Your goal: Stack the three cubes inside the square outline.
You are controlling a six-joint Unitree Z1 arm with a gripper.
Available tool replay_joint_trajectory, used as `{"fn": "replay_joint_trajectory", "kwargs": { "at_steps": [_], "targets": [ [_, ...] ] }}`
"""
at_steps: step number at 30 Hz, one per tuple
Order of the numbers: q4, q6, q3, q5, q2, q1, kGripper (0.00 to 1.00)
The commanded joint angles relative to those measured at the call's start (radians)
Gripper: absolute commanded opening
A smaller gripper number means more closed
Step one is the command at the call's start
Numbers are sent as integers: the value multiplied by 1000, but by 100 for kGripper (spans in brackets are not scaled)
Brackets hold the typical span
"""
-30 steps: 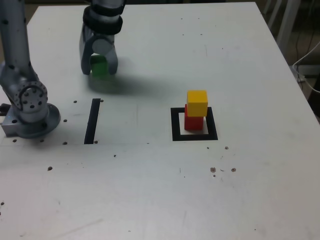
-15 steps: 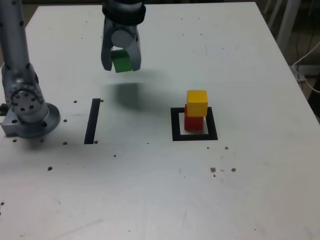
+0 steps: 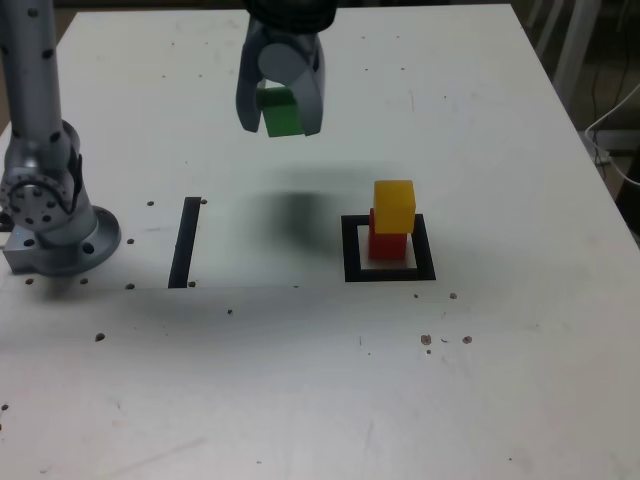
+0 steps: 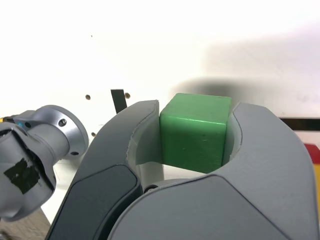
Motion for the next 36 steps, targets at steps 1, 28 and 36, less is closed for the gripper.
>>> {"fn": "replay_joint_trajectory", "kwargs": {
  "at_steps": [1,28,36],
  "targets": [
    [28,-11,-40,-5,21,-27,31],
    [199,-81,-420,-57,242,-242,31],
    [199,-87,-447,-77,275,-257,31]
  ]
}}
